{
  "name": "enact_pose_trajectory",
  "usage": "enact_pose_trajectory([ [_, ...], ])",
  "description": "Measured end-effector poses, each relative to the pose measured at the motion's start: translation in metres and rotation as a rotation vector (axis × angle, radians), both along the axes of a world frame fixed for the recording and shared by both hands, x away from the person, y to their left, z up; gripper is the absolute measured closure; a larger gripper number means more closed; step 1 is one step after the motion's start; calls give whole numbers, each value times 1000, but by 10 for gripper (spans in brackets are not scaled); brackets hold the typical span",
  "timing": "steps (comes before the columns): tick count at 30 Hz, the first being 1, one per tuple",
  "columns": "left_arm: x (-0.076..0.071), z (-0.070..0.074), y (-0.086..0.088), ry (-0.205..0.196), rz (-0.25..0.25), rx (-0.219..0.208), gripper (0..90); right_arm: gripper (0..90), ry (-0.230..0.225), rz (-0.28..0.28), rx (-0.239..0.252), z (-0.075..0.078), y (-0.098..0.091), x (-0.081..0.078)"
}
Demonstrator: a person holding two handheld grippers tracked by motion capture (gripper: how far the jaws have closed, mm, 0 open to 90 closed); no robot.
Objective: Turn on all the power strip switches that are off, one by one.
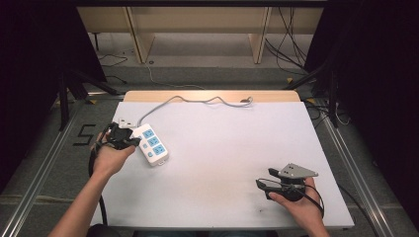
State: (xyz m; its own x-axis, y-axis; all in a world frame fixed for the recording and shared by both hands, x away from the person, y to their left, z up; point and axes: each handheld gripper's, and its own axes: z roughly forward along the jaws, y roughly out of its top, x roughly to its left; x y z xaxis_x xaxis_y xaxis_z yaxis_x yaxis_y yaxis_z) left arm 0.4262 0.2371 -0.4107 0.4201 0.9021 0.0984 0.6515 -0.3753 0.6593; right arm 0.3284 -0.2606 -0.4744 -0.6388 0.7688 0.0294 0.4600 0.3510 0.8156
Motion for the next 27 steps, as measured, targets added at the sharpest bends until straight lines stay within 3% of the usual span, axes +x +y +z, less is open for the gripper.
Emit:
enact_pose_trajectory([
  [27, 29, -1, 10, 28, 50, 12, 897, 351, 4, -2, -4, -1, 0, 0],
])
